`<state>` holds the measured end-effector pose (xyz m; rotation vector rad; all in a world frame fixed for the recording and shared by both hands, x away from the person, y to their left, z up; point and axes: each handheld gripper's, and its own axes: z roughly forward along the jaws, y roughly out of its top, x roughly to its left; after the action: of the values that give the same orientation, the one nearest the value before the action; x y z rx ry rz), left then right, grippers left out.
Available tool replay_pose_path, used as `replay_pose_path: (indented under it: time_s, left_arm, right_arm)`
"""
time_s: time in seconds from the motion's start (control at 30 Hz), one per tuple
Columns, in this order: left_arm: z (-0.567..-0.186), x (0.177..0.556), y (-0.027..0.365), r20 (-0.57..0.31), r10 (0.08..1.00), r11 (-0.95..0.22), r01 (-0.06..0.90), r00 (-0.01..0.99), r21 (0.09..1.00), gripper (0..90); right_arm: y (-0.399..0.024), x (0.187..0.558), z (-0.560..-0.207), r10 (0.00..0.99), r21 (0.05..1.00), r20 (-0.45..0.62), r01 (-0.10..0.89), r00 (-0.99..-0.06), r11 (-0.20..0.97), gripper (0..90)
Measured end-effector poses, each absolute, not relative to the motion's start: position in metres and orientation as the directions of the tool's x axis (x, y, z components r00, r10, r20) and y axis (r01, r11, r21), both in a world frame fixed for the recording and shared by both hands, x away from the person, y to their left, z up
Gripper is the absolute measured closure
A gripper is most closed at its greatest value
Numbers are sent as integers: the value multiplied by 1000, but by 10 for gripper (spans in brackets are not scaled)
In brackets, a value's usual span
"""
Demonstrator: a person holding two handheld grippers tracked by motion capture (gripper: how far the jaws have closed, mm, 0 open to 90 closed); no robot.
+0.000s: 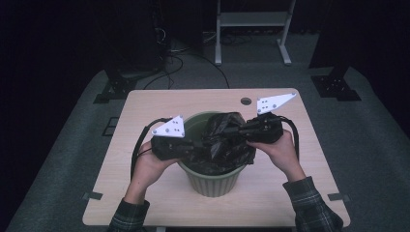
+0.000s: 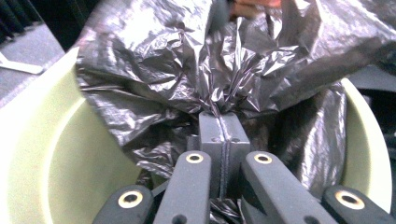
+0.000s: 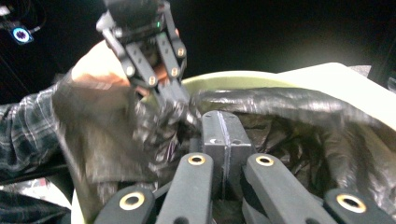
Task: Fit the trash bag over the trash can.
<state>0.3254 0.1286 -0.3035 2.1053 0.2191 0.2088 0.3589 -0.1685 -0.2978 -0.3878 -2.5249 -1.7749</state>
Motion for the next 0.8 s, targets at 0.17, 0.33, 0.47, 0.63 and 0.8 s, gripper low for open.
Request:
replay_pose_path:
  time_s: [0.17, 0.33, 0.47, 0.63, 0.8]
  left_arm:
    - [-295, 325, 128, 88, 243, -509, 50, 966, 859, 848]
    - [-285, 325, 138, 104, 283, -509, 57, 954, 859, 900]
    - [-291, 327, 151, 99, 320, -524, 89, 942, 847, 900]
    - [-301, 324, 170, 84, 361, -521, 126, 929, 844, 900]
    - [-300, 319, 188, 66, 364, -464, 119, 929, 878, 802]
  right_arm:
    - [-168, 358, -297, 187, 923, 155, 210, -970, 324, 900]
    - [-174, 356, -299, 233, 911, 131, 209, -964, 355, 900]
    - [-192, 354, -300, 256, 917, 138, 221, -957, 332, 900]
    - [-219, 344, -302, 308, 913, 122, 228, -944, 339, 900]
    - [-236, 336, -311, 320, 907, 129, 242, -939, 344, 900]
